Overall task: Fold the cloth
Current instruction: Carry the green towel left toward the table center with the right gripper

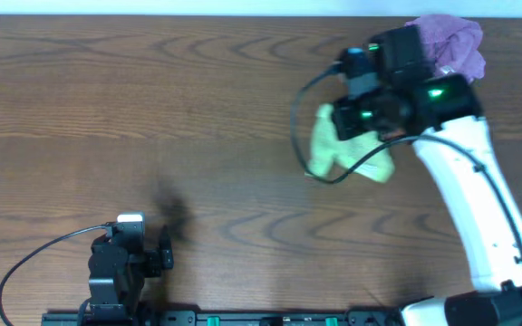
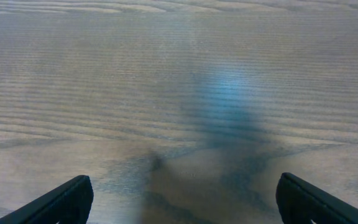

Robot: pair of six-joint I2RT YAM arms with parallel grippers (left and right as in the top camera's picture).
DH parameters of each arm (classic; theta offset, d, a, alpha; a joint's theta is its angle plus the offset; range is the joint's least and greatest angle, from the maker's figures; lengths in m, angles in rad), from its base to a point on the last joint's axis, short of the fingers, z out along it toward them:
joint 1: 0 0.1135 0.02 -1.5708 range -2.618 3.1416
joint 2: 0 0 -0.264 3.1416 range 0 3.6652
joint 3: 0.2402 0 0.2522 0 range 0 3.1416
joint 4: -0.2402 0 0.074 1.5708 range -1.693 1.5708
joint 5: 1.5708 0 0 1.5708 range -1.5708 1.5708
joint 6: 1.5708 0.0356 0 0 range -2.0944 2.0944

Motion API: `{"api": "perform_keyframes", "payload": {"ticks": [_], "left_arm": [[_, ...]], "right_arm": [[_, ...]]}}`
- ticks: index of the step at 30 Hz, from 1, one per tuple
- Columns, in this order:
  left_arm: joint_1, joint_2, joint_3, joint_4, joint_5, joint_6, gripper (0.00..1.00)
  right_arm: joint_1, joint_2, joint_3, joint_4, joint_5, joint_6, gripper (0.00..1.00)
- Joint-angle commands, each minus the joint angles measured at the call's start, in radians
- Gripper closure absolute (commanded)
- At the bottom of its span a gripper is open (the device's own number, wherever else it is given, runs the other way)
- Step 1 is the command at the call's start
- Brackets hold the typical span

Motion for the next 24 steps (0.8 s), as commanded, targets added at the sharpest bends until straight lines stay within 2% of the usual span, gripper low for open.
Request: {"api": "perform_keyframes", "payload": {"ticks": [1, 11, 18, 24], "left_arm": [[-0.005, -0.006, -0.019, -0.008, 0.003, 0.011, 0.05], [-0.005, -0.006, -0.019, -0.008, 0.003, 0.011, 0.05], [-0.005, -0.006, -0.019, -0.008, 0.003, 0.011, 0.05], [-0.005, -0.006, -0.019, -0.008, 0.003, 0.011, 0.05]], "right_arm": [[0.065, 0.022, 0.001, 0.062, 0.04, 0.036, 0.99], [0.103, 0.117, 0.003, 0.339, 0.06, 0.082, 0.99], [0.139, 0.249, 0.02, 0.537, 0.057, 0.122, 0.98], [0.145, 0.388, 0.183, 0.544, 0.063, 0.122, 0.99]]}}
